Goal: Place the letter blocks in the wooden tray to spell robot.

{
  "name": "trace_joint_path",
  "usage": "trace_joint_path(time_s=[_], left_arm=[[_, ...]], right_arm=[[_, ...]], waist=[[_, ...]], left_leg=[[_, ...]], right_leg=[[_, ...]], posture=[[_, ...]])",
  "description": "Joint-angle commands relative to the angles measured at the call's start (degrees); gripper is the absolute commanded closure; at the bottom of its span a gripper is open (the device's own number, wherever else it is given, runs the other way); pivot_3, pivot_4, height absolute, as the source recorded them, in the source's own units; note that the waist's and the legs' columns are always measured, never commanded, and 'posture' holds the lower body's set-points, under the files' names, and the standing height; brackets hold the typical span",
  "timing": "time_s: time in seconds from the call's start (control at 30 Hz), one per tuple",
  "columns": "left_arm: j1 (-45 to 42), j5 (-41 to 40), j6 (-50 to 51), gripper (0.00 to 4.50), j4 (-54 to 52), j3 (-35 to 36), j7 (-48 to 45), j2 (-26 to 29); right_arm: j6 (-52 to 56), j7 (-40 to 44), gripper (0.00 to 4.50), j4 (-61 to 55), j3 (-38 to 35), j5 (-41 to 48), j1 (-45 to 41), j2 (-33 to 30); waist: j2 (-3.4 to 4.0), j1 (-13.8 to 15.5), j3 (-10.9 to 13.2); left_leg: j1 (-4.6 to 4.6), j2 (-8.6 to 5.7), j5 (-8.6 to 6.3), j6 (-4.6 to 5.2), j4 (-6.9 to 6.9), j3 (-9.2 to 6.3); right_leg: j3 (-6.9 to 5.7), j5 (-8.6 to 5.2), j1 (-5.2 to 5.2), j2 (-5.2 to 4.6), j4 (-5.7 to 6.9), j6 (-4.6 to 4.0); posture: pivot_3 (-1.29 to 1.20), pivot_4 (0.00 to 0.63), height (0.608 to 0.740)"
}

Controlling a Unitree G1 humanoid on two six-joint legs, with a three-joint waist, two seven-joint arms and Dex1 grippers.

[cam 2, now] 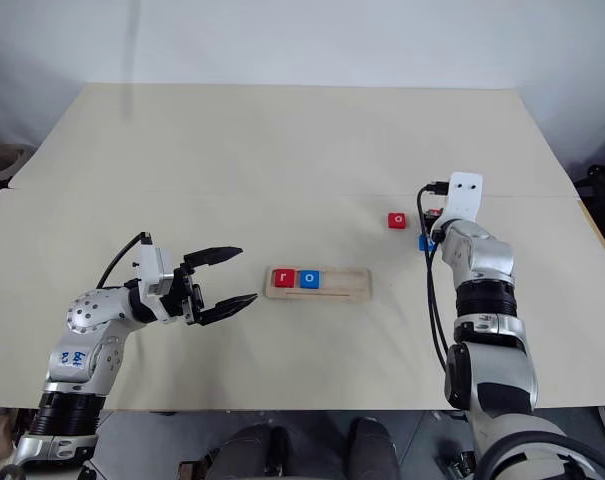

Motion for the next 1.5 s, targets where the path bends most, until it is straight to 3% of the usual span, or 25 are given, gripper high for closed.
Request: trace_joint_path(time_s=[0.03, 0.33, 0.53, 0.67, 0.83, 0.97, 1.07, 1.13, 1.2, 1.37, 1.5], left_arm=[[0.07, -0.13, -1.22, 0.00, -0.14, -0.07, -0.13, -0.05], [-1.48, 0.08, -1.74, 0.00, 2.33, -0.93, -1.44, 0.22], [-3.00, 0.11, -2.24, 0.00, 5.05, -1.97, -3.66, 0.37], [-3.68, 0.13, -2.10, 0.00, 5.93, -2.24, -4.53, 0.46], [-4.22, 0.05, -1.78, 0.00, 6.37, -2.45, -5.28, 0.66], [-4.29, 0.08, -1.65, 0.00, 6.32, -2.35, -5.38, 0.88], [-4.05, 0.08, -1.67, 0.00, 6.13, -2.07, -5.10, 1.14], [-3.73, 0.10, -1.74, 0.00, 5.85, -1.81, -4.83, 1.37], [-3.58, 0.04, -1.73, 0.00, 5.66, -1.72, -4.73, 1.51], [-3.09, -0.40, -1.75, 0.00, 4.91, -1.57, -5.28, 2.32], [-3.60, -0.76, -1.60, 0.00, 4.11, -2.29, -6.98, 2.81]], right_arm=[[0.54, 1.00, 3.04, -3.22, 0.24, -0.33, -0.35, -0.92], [21.16, 3.16, 3.04, -35.89, -0.92, 3.29, 9.08, -2.76], [41.18, 0.26, 3.04, -65.17, -2.27, 6.75, 24.43, 5.66], [46.82, -1.25, 3.04, -73.42, -1.75, 6.21, 29.83, 11.43], [48.32, -2.34, 3.04, -75.28, -1.06, 4.68, 32.00, 14.84], [48.64, -1.64, 1.74, -75.03, -1.38, 4.35, 31.47, 14.97], [50.51, 3.24, 0.71, -74.16, -2.41, 6.91, 30.29, 10.38], [48.29, 11.17, 0.04, -72.29, -3.02, 10.39, 30.39, 1.74], [45.60, 16.64, 0.04, -70.24, -3.22, 12.68, 30.65, -4.53], [13.09, 44.56, 0.04, -59.86, 4.87, 10.33, 37.79, -26.77], [-8.42, 60.12, 0.04, -48.07, 9.43, 8.50, 37.41, -31.65]], waist=[[0.00, -0.03, 0.00], [0.15, 0.17, 0.09], [0.16, 0.30, 0.08], [0.16, 0.22, 0.08], [0.16, 0.16, 0.08], [0.16, 0.14, 0.08], [0.16, 0.21, 0.08], [0.15, 0.39, 0.09], [0.15, 0.40, 0.09], [0.11, 0.28, 0.10], [0.04, -0.01, 0.15]], left_leg=[[0.00, 0.00, 0.00, 0.00, 0.00, 0.00], [-0.05, 0.16, 0.00, 0.00, -0.03, 0.00], [-0.04, 0.17, 0.00, 0.00, -0.14, 0.00], [-0.04, 0.06, 0.00, 0.00, -0.19, 0.04], [-0.04, -0.09, 0.00, -0.01, -0.27, 0.04], [-0.04, -0.12, 0.00, -0.01, -0.29, 0.05], [-0.04, -0.13, 0.00, -0.01, -0.29, 0.06], [-0.06, -0.14, 0.00, 0.00, -0.27, 0.04], [-0.07, -0.17, -0.03, 0.05, -0.29, 0.03], [0.01, -0.18, -0.02, 0.05, -0.59, 0.09], [0.15, -0.18, -0.02, 0.04, -0.62, 0.15]], right_leg=[[0.00, 0.00, 0.00, 0.00, 0.00, 0.00], [0.00, 0.00, -0.04, 0.00, -0.03, 0.00], [-0.01, 0.00, -0.07, 0.01, -0.07, 0.00], [0.03, 0.00, -0.14, 0.01, -0.06, 0.00], [0.07, 0.00, -0.21, 0.01, -0.05, 0.00], [0.08, 0.00, -0.23, 0.01, -0.05, 0.00], [0.08, 0.00, -0.22, 0.00, -0.06, 0.00], [0.08, 0.00, -0.22, -0.01, -0.06, 0.00], [0.08, 0.00, -0.21, -0.06, -0.13, 0.00], [0.02, 0.00, -0.11, -0.01, -0.46, 0.02], [0.03, 0.03, 0.06, 0.01, -0.58, 0.07]], posture=[[0.00, 0.150, 0.740], [0.00, 0.150, 0.740], [0.00, 0.150, 0.740], [0.00, 0.150, 0.740], [0.00, 0.150, 0.740], [0.00, 0.150, 0.740], [0.00, 0.150, 0.740], [0.00, 0.150, 0.740], [0.00, 0.150, 0.740], [0.00, 0.150, 0.740], [0.00, 0.150, 0.740]])
